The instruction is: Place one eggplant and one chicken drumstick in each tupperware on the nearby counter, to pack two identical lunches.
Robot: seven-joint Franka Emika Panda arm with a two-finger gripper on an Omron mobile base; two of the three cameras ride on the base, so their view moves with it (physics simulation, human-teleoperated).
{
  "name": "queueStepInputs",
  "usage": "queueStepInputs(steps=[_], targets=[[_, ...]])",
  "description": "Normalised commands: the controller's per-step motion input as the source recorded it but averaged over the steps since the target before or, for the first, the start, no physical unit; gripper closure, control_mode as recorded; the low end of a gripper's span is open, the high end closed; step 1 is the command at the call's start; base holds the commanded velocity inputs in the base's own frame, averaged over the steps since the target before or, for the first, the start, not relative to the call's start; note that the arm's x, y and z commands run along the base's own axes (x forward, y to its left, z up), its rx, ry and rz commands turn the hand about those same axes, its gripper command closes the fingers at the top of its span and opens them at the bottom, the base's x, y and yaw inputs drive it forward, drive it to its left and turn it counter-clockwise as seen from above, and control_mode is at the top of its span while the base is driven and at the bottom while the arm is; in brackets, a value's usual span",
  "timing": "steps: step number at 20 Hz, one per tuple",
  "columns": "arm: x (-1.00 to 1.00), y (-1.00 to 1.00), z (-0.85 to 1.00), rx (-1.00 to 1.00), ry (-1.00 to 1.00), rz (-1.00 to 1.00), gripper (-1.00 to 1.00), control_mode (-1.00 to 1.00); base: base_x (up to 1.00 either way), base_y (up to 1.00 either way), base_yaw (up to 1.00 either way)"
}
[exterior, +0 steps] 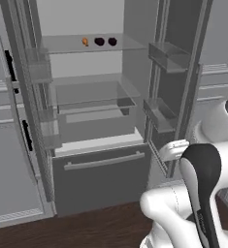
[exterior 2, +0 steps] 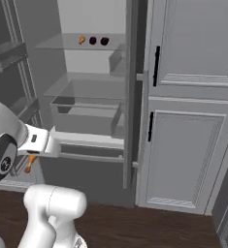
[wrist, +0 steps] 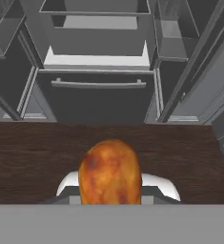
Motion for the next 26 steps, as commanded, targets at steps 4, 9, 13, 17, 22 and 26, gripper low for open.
queueStepInputs(steps=[4, 9, 13, 17, 22, 26], targets=[[0.00, 0.00, 0.00, 0.00, 0.00, 0.00, 1.00, 1.00, -0.30, 0.01, -0.09], [0.00, 0.00, 0.00, 0.00, 0.00, 0.00, 1.00, 1.00, -0.15, 0.65, 0.45], [0.00, 0.00, 0.00, 0.00, 0.00, 0.00, 1.00, 1.00, 0.00, 0.61, 0.81], [0.00, 0.00, 0.00, 0.00, 0.00, 0.00, 1.00, 1.00, 0.08, 0.53, 0.83], [0.00, 0.00, 0.00, 0.00, 0.00, 0.00, 1.00, 1.00, 0.34, 0.54, 0.75], [0.00, 0.00, 0.00, 0.00, 0.00, 0.00, 1.00, 1.00, 0.61, 0.38, 0.64]])
